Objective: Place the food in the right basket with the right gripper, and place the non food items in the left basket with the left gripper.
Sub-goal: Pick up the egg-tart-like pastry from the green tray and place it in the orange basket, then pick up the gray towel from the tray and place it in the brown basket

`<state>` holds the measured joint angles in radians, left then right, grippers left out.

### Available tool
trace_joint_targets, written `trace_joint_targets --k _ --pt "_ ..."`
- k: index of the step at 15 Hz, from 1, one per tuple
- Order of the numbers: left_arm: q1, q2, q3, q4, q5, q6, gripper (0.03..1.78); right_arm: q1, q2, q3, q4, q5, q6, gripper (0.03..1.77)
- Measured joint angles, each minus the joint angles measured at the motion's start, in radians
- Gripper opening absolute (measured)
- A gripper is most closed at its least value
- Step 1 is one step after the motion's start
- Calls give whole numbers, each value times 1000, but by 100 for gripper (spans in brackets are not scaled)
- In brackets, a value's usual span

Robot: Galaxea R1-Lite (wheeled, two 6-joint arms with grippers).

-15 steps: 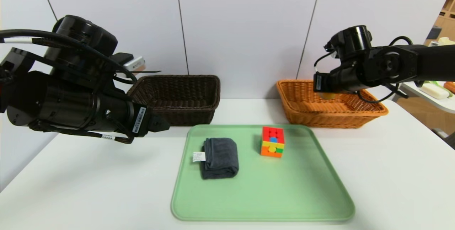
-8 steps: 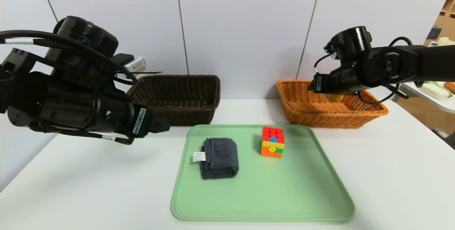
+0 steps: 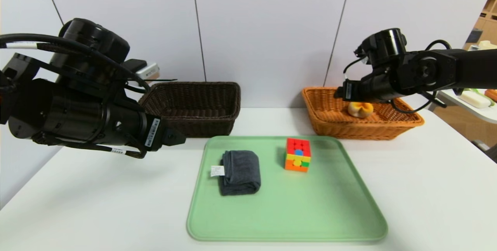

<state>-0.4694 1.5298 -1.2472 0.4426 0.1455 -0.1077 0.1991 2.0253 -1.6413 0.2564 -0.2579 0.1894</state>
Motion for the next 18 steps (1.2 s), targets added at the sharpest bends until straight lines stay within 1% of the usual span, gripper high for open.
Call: trace_joint_targets --k 6,7,11,14,18 --pt "-2 -2 2 1 1 -1 169 6 -9 6 7 -4 1 164" --pt "-3 -4 4 2 1 -1 169 9 -17 17 8 -5 -9 165" --pt "-2 -15 6 4 4 -2 169 18 -98 87 11 -8 -97 167" --pt "-2 -22 7 4 6 -5 169 27 -193 124 73 4 -139 168" --pt "-1 -32 8 1 7 -30 169 38 -349 194 191 32 -156 169"
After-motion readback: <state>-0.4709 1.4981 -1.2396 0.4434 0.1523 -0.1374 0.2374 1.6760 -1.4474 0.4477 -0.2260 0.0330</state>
